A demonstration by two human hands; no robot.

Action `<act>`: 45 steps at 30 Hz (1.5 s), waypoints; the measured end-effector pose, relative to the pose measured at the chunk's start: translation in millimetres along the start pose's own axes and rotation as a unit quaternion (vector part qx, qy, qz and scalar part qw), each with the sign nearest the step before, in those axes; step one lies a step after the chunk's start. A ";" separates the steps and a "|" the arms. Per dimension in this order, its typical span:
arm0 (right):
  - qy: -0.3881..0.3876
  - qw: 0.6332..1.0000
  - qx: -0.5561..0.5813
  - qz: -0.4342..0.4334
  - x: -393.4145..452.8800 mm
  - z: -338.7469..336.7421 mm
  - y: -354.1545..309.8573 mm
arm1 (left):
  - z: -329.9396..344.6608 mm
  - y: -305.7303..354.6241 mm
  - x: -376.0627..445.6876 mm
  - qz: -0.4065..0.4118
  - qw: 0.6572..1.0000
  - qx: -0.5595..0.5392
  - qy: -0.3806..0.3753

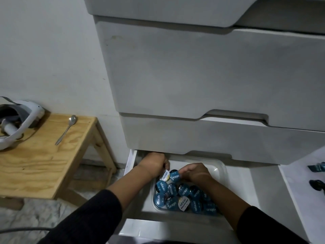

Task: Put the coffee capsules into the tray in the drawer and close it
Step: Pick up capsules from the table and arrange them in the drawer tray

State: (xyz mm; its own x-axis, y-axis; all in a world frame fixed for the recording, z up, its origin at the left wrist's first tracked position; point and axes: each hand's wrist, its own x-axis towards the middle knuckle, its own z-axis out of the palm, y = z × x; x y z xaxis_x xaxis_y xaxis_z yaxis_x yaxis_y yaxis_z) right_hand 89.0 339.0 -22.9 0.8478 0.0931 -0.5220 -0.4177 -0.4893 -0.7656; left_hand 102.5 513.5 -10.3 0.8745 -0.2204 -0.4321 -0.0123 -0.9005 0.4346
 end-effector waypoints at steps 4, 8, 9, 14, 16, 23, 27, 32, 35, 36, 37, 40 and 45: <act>-0.030 0.999 0.006 -0.014 -5.1 -2.5 -2.0 | -1.6 -1.8 -10.4 -0.003 0.999 -0.027 0.020; -0.039 0.997 -0.050 -0.048 -7.1 -5.5 0.8 | -2.9 2.6 -36.2 0.010 0.996 -0.035 0.088; -0.040 0.995 -0.075 -0.058 -8.1 -6.0 0.5 | -2.2 4.9 -43.4 0.009 0.994 -0.035 0.103; -0.007 0.957 -0.268 -0.112 -23.4 2.8 -5.6 | 14.2 17.8 -69.4 -0.014 0.992 -0.006 0.128; 0.016 0.934 -0.329 -0.142 -33.4 6.9 -5.3 | 22.8 24.2 -77.6 -0.018 0.989 0.008 0.144; 0.227 0.836 -0.375 -0.331 -73.4 16.7 10.3 | 40.5 49.9 -101.5 -0.037 0.968 0.003 0.249; 0.237 0.830 -0.379 -0.335 -94.4 6.9 9.0 | 48.0 64.2 -114.9 -0.045 0.957 -0.003 0.286; 0.219 0.828 -0.375 -0.355 -114.2 -15.7 24.6 | 63.9 94.3 -132.6 -0.082 0.953 -0.028 0.292; 0.209 0.831 -0.366 -0.363 -123.2 -45.2 40.7 | 75.9 125.1 -137.4 -0.079 0.948 -0.052 0.304; 0.213 0.829 -0.361 -0.369 -126.9 -58.3 47.7 | 81.2 138.7 -137.0 -0.076 0.946 -0.058 0.310; 0.224 0.828 -0.352 -0.374 -131.2 -73.0 54.5 | 88.0 152.9 -134.8 -0.070 0.944 -0.064 0.315; 0.258 0.824 -0.339 -0.374 -146.4 -125.4 78.3 | 110.4 204.7 -124.0 -0.033 0.944 -0.069 0.322; 0.325 0.798 -0.352 -0.366 -162.3 -217.2 134.3 | 151.0 300.7 -99.6 0.054 0.941 -0.073 0.325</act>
State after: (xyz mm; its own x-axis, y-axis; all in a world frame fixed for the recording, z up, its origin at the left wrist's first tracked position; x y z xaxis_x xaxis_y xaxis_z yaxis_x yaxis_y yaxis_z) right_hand -33.7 69.9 40.7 0.8666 0.2198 0.4480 0.3599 -0.8972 -0.2560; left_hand -61.4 208.1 44.1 0.9845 0.0108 0.1749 -0.0928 -0.8146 0.5726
